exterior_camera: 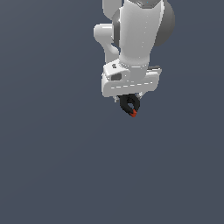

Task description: Pick up the object and move it to a goal position.

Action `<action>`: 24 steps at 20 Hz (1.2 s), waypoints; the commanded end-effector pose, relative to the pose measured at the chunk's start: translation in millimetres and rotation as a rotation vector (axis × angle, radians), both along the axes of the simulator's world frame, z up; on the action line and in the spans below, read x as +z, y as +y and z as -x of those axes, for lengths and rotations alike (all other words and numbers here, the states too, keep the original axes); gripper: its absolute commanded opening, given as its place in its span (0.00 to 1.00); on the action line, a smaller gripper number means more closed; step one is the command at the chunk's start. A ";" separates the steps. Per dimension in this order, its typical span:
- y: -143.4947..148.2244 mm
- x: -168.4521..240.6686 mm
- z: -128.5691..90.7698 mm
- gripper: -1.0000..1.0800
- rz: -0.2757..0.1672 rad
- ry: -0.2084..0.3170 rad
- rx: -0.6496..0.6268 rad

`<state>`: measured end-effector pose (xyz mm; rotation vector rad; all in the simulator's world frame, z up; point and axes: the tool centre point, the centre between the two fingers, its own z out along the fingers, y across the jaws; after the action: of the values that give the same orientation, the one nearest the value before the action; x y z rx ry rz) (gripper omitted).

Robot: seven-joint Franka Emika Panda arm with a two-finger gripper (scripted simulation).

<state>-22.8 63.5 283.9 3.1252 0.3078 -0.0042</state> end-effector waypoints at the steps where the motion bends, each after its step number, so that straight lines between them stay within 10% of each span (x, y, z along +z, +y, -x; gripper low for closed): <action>1: 6.1 30.4 9.9 0.00 0.000 -0.002 0.000; 24: 45.2 211.3 62.5 0.00 -0.001 -0.002 0.000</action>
<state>-84.2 107.7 490.0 3.1259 0.3085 -0.0014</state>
